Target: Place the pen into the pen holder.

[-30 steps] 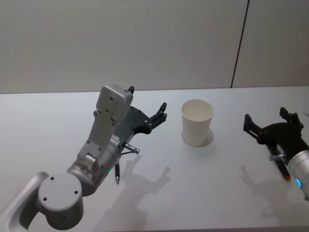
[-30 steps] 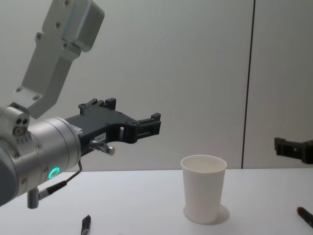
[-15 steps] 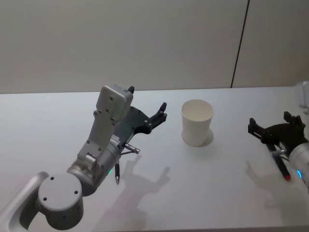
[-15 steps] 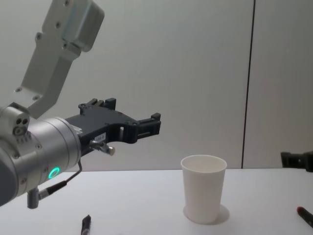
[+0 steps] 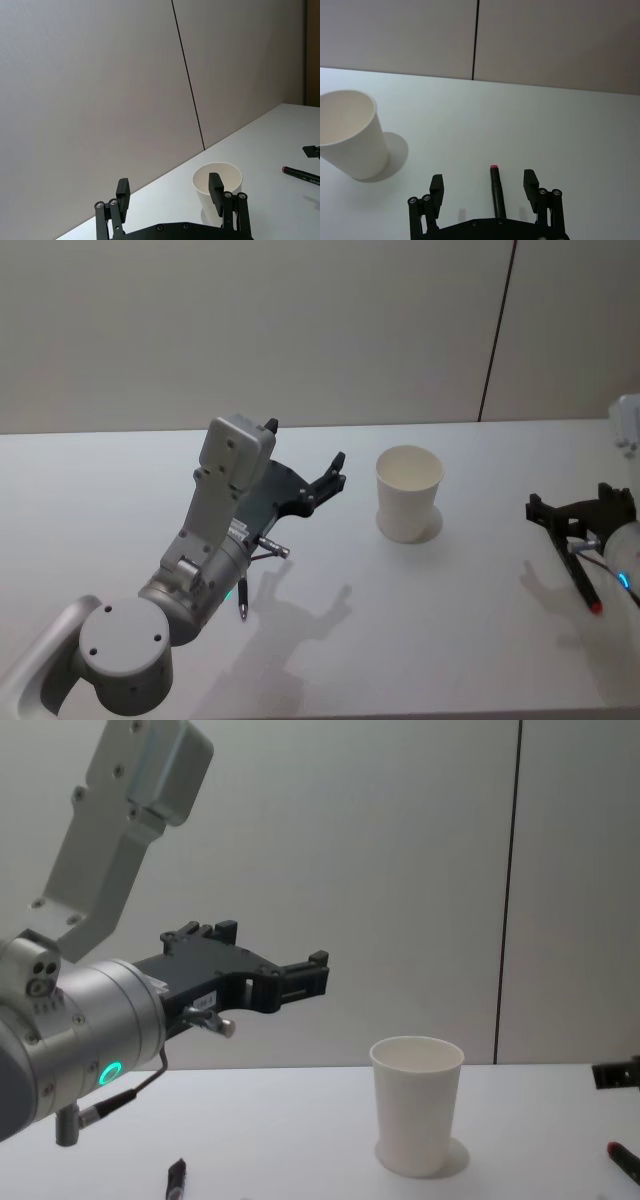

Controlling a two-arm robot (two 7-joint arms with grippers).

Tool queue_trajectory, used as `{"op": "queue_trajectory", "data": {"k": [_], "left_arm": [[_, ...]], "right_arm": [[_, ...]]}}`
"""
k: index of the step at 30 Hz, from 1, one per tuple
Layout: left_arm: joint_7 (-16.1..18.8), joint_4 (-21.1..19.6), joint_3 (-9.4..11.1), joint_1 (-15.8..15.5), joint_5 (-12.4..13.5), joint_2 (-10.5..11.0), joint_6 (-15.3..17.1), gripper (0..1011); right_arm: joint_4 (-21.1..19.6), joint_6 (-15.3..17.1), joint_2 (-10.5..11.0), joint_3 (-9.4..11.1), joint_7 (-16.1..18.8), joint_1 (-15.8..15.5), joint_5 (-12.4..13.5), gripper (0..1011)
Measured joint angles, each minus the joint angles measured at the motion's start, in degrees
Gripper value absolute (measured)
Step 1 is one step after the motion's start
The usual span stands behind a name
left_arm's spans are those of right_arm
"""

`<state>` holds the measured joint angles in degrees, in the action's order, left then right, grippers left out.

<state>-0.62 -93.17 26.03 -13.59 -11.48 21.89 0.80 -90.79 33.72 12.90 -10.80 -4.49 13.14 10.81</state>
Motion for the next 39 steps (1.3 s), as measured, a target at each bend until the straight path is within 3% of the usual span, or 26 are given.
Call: {"op": "queue_trajectory", "data": {"k": [13,39], "left_arm": [[0.0,0.0,0.0,0.0,0.0,0.0,0.0,1000],[0.0,0.0,0.0,0.0,0.0,0.0,0.0,1000]], "right_arm": [[7.8,4.4,-1.3,0.8,0.7,6.0,-1.9,1002],[24.0,5.0,-3.9,0.6,3.0,14.9,-5.2,1001]]}}
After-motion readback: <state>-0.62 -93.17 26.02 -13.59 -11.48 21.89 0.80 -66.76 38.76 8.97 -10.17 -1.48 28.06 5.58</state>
